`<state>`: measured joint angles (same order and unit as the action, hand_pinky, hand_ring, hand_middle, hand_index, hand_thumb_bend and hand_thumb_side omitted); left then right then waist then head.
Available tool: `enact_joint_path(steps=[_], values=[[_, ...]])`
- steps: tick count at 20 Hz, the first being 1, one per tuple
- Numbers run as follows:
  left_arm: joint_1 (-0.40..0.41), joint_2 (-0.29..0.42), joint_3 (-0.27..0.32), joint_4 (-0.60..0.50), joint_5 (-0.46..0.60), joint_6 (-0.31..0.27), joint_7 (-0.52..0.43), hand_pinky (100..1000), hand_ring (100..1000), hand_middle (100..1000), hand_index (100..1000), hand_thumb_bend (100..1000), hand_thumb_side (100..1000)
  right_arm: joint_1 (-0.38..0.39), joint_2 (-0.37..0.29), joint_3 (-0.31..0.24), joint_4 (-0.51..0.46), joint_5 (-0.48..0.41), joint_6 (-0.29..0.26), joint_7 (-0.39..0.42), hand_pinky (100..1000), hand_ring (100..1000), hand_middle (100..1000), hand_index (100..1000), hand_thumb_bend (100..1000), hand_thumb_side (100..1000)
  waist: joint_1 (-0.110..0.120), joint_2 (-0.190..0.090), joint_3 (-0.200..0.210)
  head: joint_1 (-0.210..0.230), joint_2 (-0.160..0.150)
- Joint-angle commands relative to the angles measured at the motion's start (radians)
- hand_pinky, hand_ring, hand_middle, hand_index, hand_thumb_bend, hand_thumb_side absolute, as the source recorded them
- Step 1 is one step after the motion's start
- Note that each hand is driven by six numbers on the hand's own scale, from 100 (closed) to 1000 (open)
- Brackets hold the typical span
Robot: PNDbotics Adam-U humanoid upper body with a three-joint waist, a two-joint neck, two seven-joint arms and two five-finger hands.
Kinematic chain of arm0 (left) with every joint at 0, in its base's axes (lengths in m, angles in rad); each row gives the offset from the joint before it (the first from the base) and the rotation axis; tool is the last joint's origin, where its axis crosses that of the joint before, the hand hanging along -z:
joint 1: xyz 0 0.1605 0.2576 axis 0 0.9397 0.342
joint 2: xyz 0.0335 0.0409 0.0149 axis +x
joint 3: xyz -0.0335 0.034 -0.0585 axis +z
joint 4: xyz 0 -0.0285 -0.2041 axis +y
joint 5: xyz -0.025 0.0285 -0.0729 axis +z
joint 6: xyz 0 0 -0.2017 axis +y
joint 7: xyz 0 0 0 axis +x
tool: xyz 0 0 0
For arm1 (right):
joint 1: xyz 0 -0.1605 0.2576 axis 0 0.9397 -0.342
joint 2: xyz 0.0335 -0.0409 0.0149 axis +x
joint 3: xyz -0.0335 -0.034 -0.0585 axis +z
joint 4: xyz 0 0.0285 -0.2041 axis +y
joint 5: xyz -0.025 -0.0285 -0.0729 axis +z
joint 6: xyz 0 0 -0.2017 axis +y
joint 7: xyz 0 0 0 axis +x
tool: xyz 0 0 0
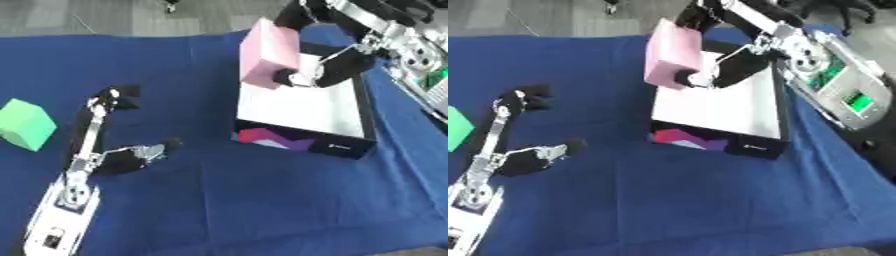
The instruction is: Pick up the objects with one hand, pass them to the other hand, and then place them into the box on the other side of the table.
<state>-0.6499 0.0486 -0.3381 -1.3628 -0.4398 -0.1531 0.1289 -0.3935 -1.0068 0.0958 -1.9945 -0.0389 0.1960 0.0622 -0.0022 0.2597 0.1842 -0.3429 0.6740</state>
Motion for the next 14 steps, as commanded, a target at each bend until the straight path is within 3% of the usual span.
enact_joint_path(steps=[1, 7, 14], values=[[-0.005, 0.022, 0.009, -0.028, 0.001, 0.006, 0.003, 752, 641, 674, 808, 845, 450, 0.014, -0.056, -0.043, -0.005, -0.009, 0.011, -0.05, 754, 586, 218, 623, 496, 100, 0.014, -0.043, -0.003, -0.014, -0.004], [0.004, 0.022, 0.007, -0.033, 0.001, 0.01, 0.0, 752, 639, 672, 805, 841, 454, 0.078, -0.074, -0.079, 0.03, 0.001, 0.06, -0.124, 753, 585, 219, 624, 502, 100, 0.018, -0.041, -0.004, -0.032, -0.011], [0.004, 0.018, 0.005, -0.033, -0.002, 0.008, -0.005, 753, 638, 671, 804, 843, 459, 0.091, -0.078, -0.082, 0.145, 0.049, 0.049, -0.157, 754, 586, 227, 622, 508, 100, 0.02, -0.036, 0.007, -0.058, -0.019]])
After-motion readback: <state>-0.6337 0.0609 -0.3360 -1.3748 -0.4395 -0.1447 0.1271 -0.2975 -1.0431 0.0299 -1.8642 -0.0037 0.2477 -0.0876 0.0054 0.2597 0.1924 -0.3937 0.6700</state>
